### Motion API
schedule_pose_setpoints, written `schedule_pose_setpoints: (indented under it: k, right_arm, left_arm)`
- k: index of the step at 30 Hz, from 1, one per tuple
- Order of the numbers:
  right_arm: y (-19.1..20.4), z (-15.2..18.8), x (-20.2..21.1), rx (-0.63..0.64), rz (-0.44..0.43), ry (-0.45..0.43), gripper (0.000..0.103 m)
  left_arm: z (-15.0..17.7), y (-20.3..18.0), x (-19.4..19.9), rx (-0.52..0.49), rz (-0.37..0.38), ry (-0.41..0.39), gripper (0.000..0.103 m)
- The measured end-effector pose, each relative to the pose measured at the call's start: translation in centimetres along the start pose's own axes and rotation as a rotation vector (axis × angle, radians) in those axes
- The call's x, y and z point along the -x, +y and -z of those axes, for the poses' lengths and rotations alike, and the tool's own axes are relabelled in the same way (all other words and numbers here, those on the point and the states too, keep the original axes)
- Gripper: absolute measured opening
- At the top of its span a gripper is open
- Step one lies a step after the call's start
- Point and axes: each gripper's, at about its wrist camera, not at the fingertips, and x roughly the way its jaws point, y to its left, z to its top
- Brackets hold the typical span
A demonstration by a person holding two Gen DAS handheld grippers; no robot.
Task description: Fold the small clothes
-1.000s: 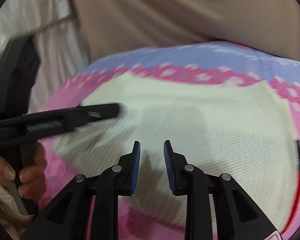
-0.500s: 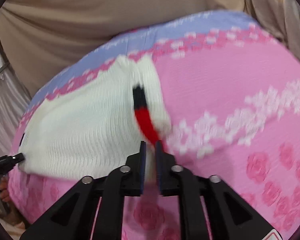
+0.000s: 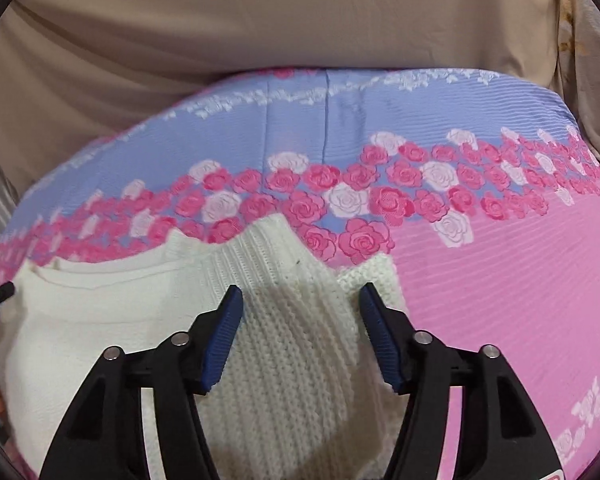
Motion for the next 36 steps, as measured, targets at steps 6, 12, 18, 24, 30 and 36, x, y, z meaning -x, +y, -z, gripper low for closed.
schedule_pose_setpoints:
  k: [6, 12, 18, 24, 30, 36]
  right_arm:
    - [-2.0, -0.6, 2.3, -0.054, -0.013, -0.106, 0.008]
    - [-2.8, -0.5, 1.1, -0.086, 0.014, -0.032, 0.009]
    - [2.1, 2.6, 8.1, 0.037, -0.148, -0.143, 0.022]
    - [12.7, 8.8, 8.1, 0.293, -0.360, -0.029, 0.023]
    - [8.4, 10.4, 6.8, 0.242, -0.218, 0.012, 0.021]
    - [-5.5, 10.1, 8.4, -0.080, -0.102, 0.017, 0.000]
  left_arm:
    - [0.0, 0.9, -0.9, -0.041, -0.105, -0.032, 0.034]
    - [0.2, 0.3, -1.4, -0.071, -0.159, -0.048, 0.038]
    - [1.2, -0.7, 4.5, -0.027, -0.019, -0.112, 0.038]
    - [7.3, -9.1, 7.4, -0.309, 0.125, -0.047, 0.045]
    - [10.0, -6.7, 4.3, -0.270, 0.090, 0.073, 0.043]
    - [9.7, -1.2, 6.4, -0.194, -0.012, 0.057, 0.042]
